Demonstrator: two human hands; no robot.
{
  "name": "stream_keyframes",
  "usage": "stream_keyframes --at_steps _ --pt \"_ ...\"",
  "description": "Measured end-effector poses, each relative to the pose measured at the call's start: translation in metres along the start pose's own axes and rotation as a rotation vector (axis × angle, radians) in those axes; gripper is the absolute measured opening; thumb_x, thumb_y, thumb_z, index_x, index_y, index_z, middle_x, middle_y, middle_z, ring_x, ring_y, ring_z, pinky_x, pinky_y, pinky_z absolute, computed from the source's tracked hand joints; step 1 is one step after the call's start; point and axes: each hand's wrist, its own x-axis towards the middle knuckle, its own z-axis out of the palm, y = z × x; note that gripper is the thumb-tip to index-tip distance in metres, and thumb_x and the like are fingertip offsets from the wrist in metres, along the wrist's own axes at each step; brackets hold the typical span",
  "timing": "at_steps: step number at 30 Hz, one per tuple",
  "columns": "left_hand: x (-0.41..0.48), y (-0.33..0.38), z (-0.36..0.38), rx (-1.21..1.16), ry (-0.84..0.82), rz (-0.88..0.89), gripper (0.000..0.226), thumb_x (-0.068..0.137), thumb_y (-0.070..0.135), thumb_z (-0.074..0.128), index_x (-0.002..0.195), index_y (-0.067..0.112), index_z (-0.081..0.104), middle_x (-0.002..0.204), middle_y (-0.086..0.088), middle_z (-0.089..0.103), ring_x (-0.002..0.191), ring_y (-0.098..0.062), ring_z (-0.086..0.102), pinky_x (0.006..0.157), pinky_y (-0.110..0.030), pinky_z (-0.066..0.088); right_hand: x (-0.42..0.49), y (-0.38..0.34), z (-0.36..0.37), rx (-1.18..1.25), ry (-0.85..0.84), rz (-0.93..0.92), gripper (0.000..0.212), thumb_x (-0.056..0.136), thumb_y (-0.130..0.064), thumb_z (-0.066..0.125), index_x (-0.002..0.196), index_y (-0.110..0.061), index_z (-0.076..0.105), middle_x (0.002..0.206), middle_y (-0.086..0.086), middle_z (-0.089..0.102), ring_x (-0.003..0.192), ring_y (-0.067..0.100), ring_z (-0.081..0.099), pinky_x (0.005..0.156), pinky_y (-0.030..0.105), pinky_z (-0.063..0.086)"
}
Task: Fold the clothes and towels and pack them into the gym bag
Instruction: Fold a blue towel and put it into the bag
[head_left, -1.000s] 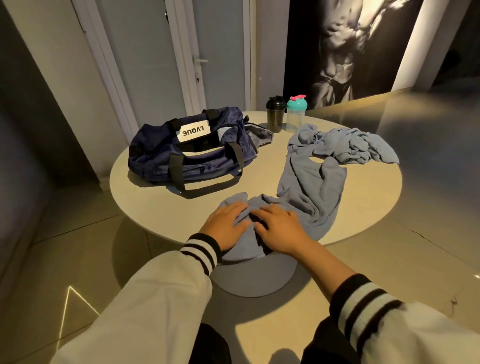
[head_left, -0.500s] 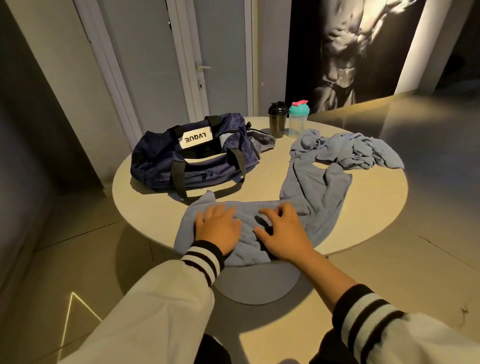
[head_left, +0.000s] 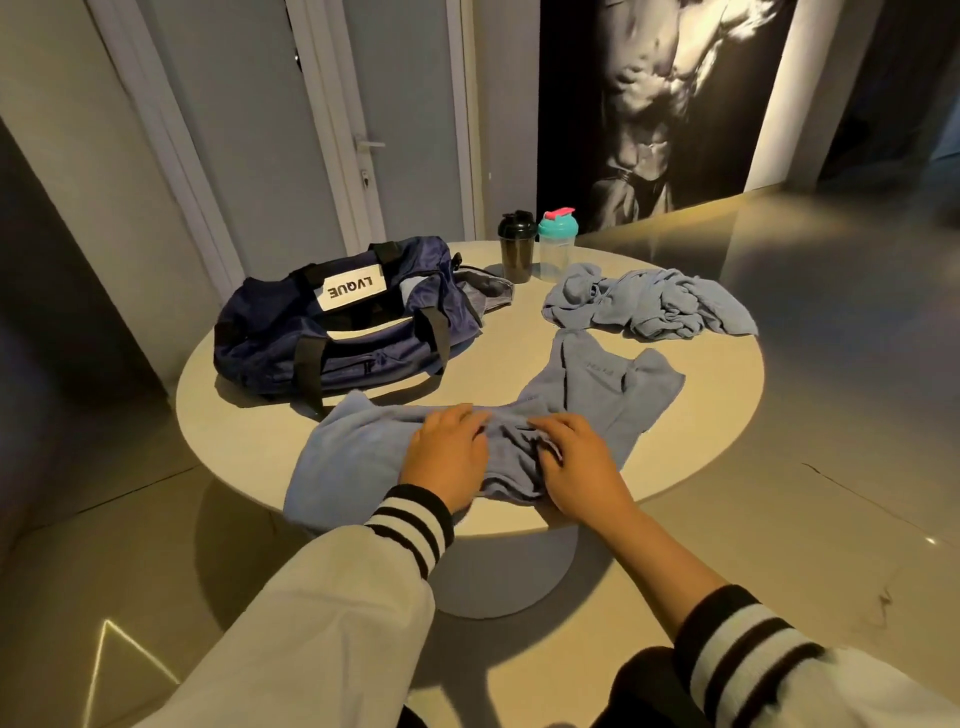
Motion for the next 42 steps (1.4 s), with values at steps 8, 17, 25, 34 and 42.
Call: stream_keyframes --at_steps 8,17,25,34,42 --pt "-0.002 0.003 0.003 0.206 -0.287 0.026 0.057 0.106 0.041 0.03 0.159 0.027 0.013 0.168 0.003 0.002 0.154 -0.018 0.003 0.124 -0.041 0.006 0.004 0.049 -0.027 -0.413 -0.144 0.276 0.045 0.102 -0.054 0.025 0.135 -0.032 0.047 0.145 -0.001 0.043 0.143 0.022 0.028 0.114 0.065 0.009" --pt "0.01 0.05 0.021 -0.115 -0.142 0.127 0.047 0.103 0.036 0.043 0.149 0.03 0.042 0.156 0.002 0.041 0.143 -0.019 0.035 0.12 -0.041 0.028 -0.015 0.037 -0.021 -0.37 0.043 0.108 0.039 0.102 -0.051 0.039 0.124 -0.03 0.064 0.118 0.0 0.055 0.113 0.024 0.045 0.084 0.036 0.023" --pt "0.01 0.07 0.037 0.268 -0.415 0.149 0.071 0.097 0.07 0.017 0.158 0.04 -0.006 0.167 0.001 -0.011 0.154 -0.023 -0.01 0.124 -0.049 -0.002 -0.014 0.072 -0.056 -0.461 -0.048 0.501 0.054 0.1 -0.059 0.027 0.148 -0.037 0.036 0.163 0.011 0.017 0.146 0.034 0.011 0.109 0.054 0.017" --pt "0.003 0.091 0.037 -0.525 -0.122 0.165 0.037 0.099 0.024 0.058 0.135 0.024 0.058 0.149 0.01 0.043 0.139 -0.011 0.038 0.116 -0.027 0.031 -0.001 0.05 -0.034 -0.131 -0.034 0.001 0.036 0.106 -0.031 0.04 0.138 -0.025 0.055 0.13 0.004 0.063 0.122 0.025 0.055 0.106 0.041 0.032" --pt "0.006 0.031 0.021 0.126 -0.201 -0.197 0.059 0.1 0.062 0.028 0.154 0.04 0.025 0.167 0.002 0.013 0.152 -0.029 0.009 0.123 -0.05 0.006 0.028 0.045 -0.047 -0.508 -0.148 0.277 0.05 0.1 -0.027 0.047 0.149 -0.023 0.04 0.157 0.012 0.033 0.151 0.039 0.01 0.114 0.068 -0.008"
